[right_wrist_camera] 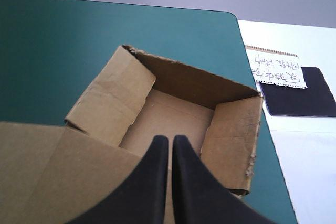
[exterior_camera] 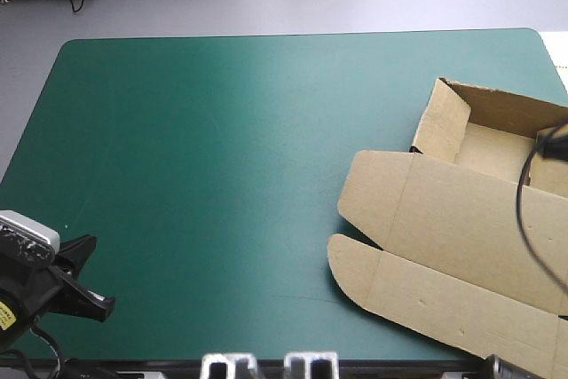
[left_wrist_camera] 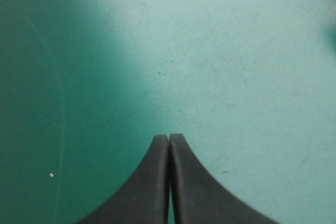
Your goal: Fold the box
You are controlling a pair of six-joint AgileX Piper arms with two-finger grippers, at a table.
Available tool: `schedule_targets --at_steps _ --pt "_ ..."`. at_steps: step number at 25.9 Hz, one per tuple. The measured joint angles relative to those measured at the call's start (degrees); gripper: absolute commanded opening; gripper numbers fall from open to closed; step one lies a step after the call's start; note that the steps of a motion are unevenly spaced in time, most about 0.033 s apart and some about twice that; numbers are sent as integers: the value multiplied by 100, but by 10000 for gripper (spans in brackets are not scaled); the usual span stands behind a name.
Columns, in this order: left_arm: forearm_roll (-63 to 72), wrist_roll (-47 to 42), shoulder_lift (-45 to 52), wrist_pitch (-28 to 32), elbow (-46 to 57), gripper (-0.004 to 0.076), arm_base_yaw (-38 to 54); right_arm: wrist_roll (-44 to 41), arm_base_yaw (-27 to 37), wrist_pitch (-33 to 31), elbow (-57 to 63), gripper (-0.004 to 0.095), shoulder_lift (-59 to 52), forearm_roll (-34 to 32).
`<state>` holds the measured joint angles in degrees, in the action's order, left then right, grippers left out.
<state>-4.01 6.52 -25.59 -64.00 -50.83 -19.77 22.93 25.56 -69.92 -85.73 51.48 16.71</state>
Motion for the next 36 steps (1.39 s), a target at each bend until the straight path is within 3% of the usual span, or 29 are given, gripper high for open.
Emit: schedule_targets --at_steps 5,10,17,27,36 --pt "183 0 188 21 1002 -10 0 198 -703 956 3416 -23 -2764 -10" --pt "439 13 955 394 1924 -10 0 129 -744 801 5215 -23 -4169 1" --pt "563 90 1355 419 2253 -10 0 123 -788 931 5656 -23 -4271 15" --pt "561 325 1377 434 2253 -10 0 111 -1827 954 5680 -23 -4271 22" --pt "550 343 1377 434 2264 -10 0 -136 -2002 695 5680 -24 -4271 107"
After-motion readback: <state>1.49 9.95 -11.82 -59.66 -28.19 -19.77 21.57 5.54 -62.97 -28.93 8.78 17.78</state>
